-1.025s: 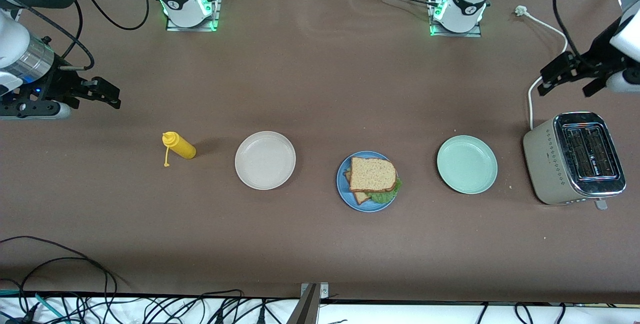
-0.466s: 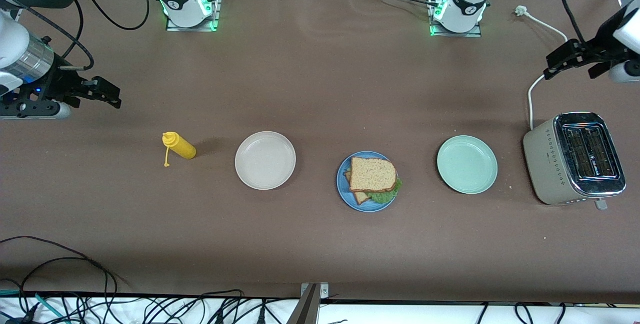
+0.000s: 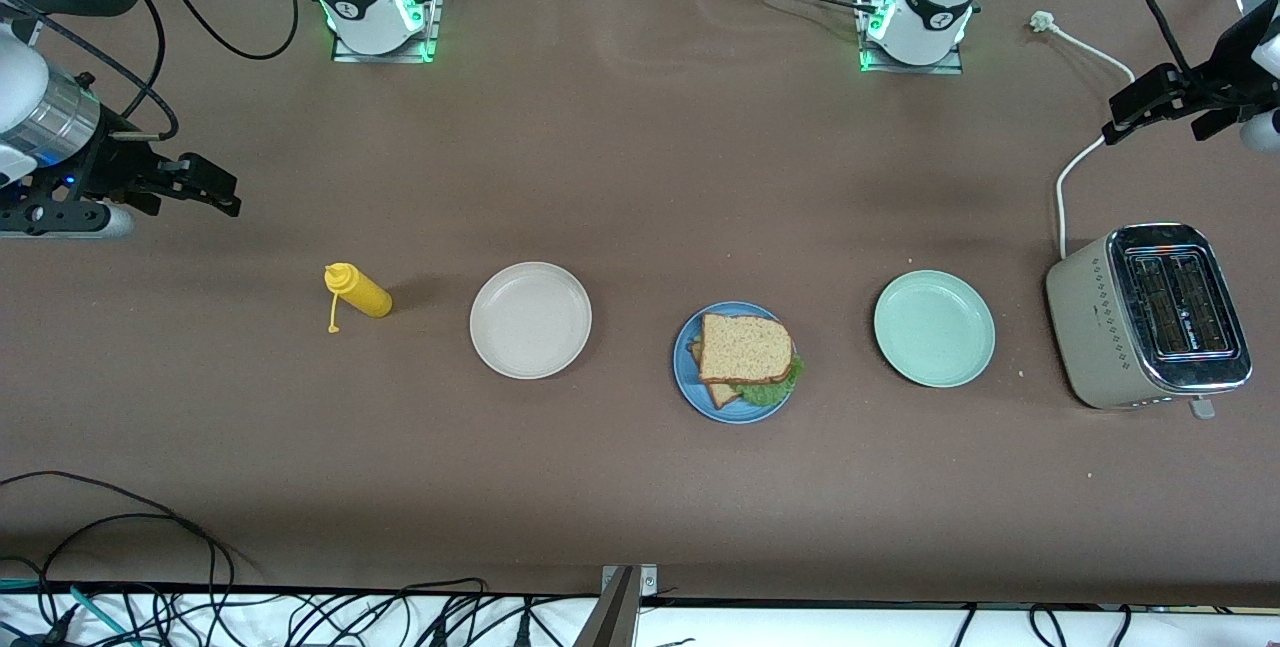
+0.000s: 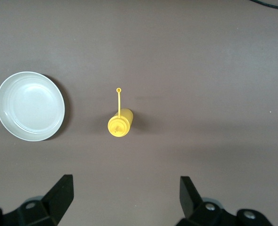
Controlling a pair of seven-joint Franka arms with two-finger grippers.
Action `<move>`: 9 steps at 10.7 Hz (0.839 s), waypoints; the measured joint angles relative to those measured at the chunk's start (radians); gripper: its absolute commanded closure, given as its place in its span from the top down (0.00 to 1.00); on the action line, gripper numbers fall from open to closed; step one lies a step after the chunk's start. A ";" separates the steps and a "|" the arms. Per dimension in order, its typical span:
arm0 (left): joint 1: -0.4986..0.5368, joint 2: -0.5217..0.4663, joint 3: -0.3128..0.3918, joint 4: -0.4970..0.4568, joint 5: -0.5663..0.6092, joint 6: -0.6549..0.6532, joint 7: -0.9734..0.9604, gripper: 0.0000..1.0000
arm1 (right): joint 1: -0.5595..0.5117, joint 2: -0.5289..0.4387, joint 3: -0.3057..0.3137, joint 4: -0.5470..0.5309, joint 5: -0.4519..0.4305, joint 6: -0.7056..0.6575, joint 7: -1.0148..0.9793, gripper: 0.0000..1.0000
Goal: Make sandwich in blue plate with both arms
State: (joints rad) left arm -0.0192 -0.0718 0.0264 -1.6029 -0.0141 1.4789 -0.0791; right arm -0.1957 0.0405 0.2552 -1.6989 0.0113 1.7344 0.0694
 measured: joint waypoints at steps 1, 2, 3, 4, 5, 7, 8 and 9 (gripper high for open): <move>0.000 0.003 -0.002 0.000 0.000 0.000 0.000 1.00 | 0.000 0.000 0.000 0.000 0.000 0.000 0.000 1.00; 0.000 0.006 -0.003 0.000 0.000 0.000 0.000 1.00 | 0.000 -0.001 0.000 0.000 0.000 0.000 0.000 1.00; 0.000 0.008 -0.004 0.000 0.000 0.000 0.000 1.00 | 0.000 -0.001 0.000 0.007 0.000 0.001 0.000 1.00; 0.000 0.010 -0.004 0.000 0.000 0.000 0.000 1.00 | 0.000 -0.001 0.000 0.020 0.000 0.000 0.000 1.00; 0.000 0.011 -0.003 0.000 0.000 0.000 0.000 1.00 | 0.000 -0.001 0.000 0.030 0.001 0.000 0.000 1.00; 0.000 0.012 -0.002 0.001 0.000 0.000 0.000 1.00 | 0.000 -0.001 0.000 0.034 0.001 0.000 0.000 1.00; 0.000 0.012 -0.002 0.005 0.000 0.000 0.000 1.00 | 0.000 -0.001 0.000 0.034 0.001 0.000 0.000 1.00; 0.000 0.014 -0.002 0.008 0.000 0.000 0.000 1.00 | 0.000 -0.001 0.000 0.034 0.001 0.000 0.000 1.00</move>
State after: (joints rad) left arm -0.0188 -0.0581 0.0245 -1.5948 -0.0141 1.4788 -0.0791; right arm -0.1958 0.0396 0.2551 -1.6649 0.0122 1.7347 0.0695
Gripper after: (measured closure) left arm 0.000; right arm 0.000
